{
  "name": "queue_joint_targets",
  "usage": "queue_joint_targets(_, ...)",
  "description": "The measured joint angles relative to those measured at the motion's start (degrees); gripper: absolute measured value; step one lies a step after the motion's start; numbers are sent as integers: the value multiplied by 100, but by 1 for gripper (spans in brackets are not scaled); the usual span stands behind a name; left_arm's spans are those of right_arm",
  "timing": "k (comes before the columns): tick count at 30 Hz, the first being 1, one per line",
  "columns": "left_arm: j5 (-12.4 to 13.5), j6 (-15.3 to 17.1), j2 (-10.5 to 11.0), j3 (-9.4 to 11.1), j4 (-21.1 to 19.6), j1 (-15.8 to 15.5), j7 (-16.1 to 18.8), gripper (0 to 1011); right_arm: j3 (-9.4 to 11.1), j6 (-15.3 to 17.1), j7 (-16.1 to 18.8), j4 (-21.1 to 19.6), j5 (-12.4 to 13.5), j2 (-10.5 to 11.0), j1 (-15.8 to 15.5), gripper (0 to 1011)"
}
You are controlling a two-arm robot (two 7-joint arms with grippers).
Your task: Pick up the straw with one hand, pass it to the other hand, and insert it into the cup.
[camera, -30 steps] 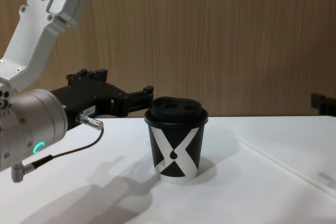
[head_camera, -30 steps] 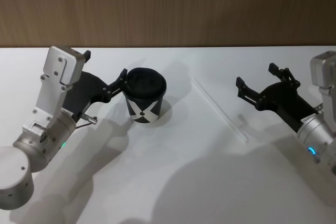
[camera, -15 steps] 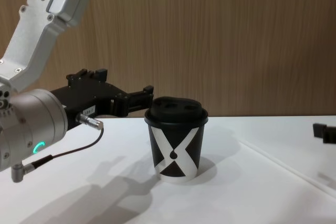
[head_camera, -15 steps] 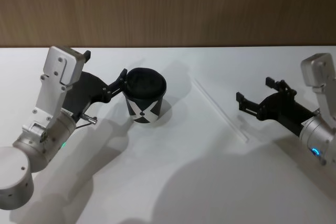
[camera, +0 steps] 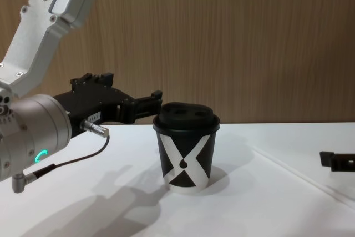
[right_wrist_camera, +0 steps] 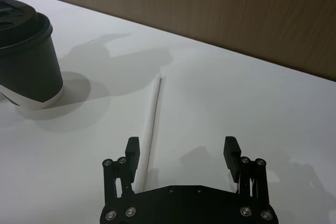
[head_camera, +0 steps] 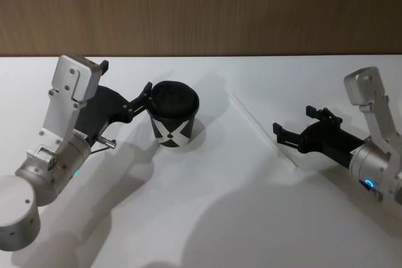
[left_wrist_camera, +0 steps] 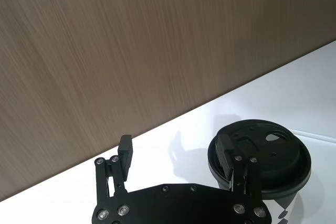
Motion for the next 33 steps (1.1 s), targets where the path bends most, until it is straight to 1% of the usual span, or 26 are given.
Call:
queue_joint_targets(6,0,0,0,0,0,0,0,1003,-50,128,14,-13,45,-9,40,1001)
queue_joint_targets(17,0,0,0,0,0,0,0,1003,-131,257,-7,-146,50,31,14,1001)
queue_joint_targets(27,0,0,0,-1,0,0,0,1003,-244,378,-65,-223,-69,46,-36,1001)
queue_joint_targets(33,0,0,0,0,0,0,0,1003,-310,450,-100,-234,-151,16,-40,1001)
